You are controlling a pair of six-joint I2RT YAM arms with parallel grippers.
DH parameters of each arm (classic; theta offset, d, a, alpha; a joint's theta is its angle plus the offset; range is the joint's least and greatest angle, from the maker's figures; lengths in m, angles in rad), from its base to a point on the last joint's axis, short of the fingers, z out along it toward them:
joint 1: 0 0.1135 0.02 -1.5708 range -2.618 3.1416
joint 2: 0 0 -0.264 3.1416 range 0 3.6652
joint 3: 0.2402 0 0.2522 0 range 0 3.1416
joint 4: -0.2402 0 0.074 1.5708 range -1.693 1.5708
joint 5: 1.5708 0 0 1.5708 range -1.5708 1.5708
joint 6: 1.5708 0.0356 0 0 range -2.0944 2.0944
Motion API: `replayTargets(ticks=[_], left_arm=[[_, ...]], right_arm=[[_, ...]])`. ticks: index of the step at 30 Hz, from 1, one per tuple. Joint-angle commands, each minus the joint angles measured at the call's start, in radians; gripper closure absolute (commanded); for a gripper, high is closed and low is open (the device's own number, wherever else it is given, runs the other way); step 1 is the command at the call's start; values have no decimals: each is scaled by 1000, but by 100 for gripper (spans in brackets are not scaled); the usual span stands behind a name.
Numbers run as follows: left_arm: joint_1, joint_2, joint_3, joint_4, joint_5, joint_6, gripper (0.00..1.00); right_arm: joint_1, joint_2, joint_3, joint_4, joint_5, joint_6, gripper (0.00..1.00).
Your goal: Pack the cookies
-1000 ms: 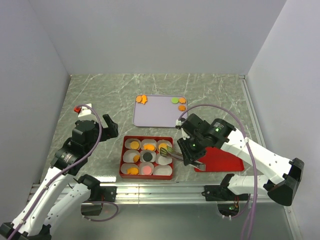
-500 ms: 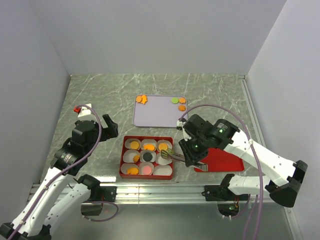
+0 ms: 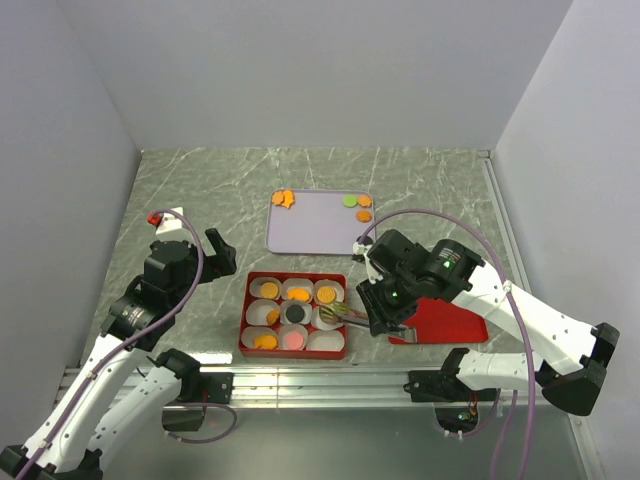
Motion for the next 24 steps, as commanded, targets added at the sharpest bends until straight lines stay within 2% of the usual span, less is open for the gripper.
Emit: replayTargets(ticks=[1,7,14,24], left_arm=[[-3,1,10,22,-5,7,1],[-1,1,10,22,-5,7,1],[-3,-5,12,22,-8,5,1],[-1,-10,10,19,-8,5,1]], right_arm=[[9,-11,36,4,13,-6,54],[10,-8,31,5,33,-6,50],[10,19,54,2,79,-4,50],[-9,53,172,27,148,43,50]])
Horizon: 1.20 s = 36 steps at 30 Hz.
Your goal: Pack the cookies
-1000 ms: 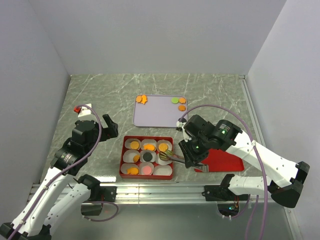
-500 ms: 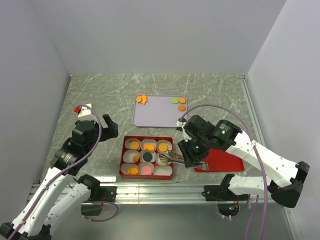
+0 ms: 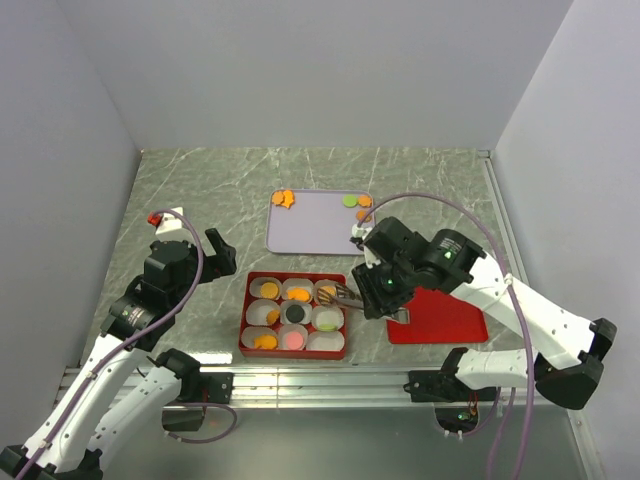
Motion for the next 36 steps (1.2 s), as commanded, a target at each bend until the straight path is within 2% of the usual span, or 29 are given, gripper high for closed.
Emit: replayTargets(ticks=[1,13,21,36], left_arm=[[-1,-9,12,20,-8,6,1],[-1,-12,10,24,0,9,1],[-3,-9,8,27,4,12,1],[-3,-5,7,27,3,12,1]], right_arm=[[-19,11,80,30,38,26,50],[-188,110,193,38,110,16,50],[-294,211,231,33,223,14,50],[-355,368,299,87,263,-17,50]])
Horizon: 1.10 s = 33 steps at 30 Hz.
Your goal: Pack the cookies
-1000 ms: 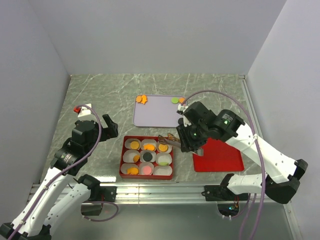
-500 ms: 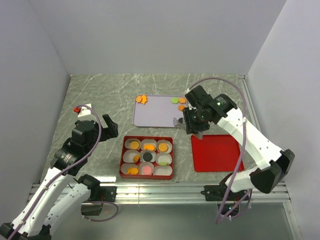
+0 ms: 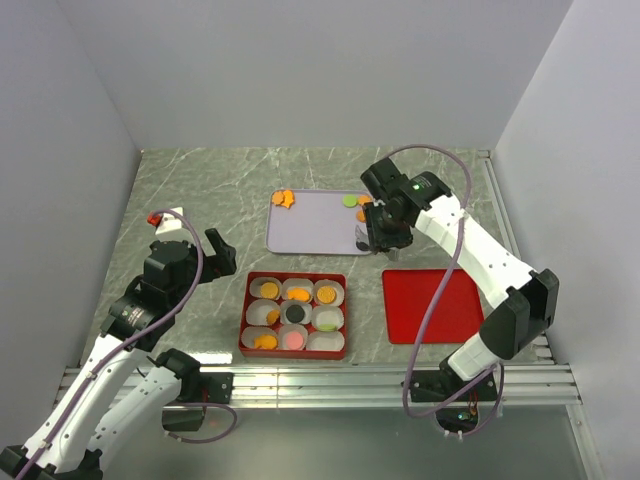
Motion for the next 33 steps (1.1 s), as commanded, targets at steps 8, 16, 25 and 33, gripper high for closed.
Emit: replayTargets(ticks=[8,16,25,33], left_arm=[[-1,9,7,27,7,14,1],[-3,15,7,27,7,14,1],[-1,11,8,24,-2,11,1],[-1,14,8,22,-7,10,1]], right_arm=[[-17,61,67,52,23,-29,50],[-22,109,63,59,18,-35,50],[-23,135,44,56,21,-39,50],[-23,163,46,61,9,-44,50]])
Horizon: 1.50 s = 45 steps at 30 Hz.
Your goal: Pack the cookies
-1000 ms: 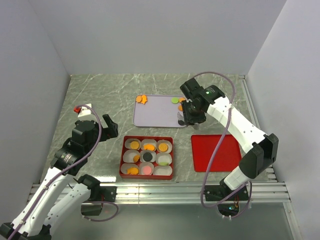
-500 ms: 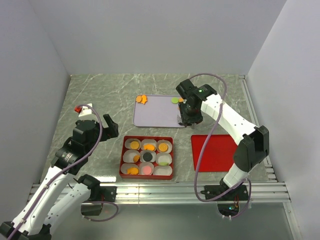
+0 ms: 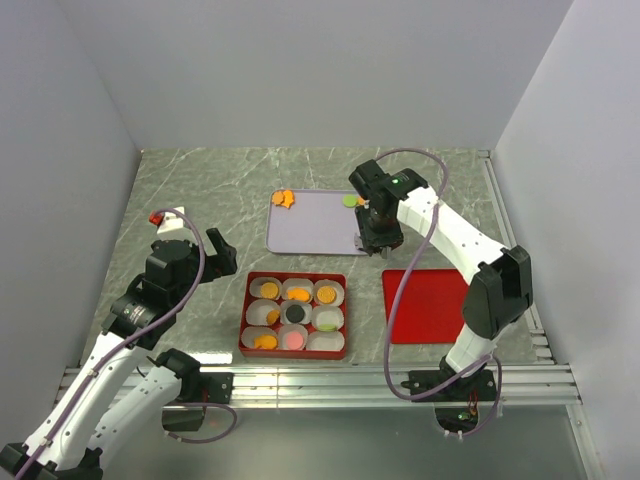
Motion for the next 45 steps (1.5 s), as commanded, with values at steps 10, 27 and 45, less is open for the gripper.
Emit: replayTargets(ticks=[10,27,45], left_arm=[[-1,-7,8,19,-16,5,1],[-1,-15,10,17,-20,5,1],[-1,-12,10,24,0,11,1]], right_arm=[[-8,28,10,30,-6,-15,52],[-8,27,217,-47,-87,-8,64],[40,-281,67,-76,-443,-11,65]])
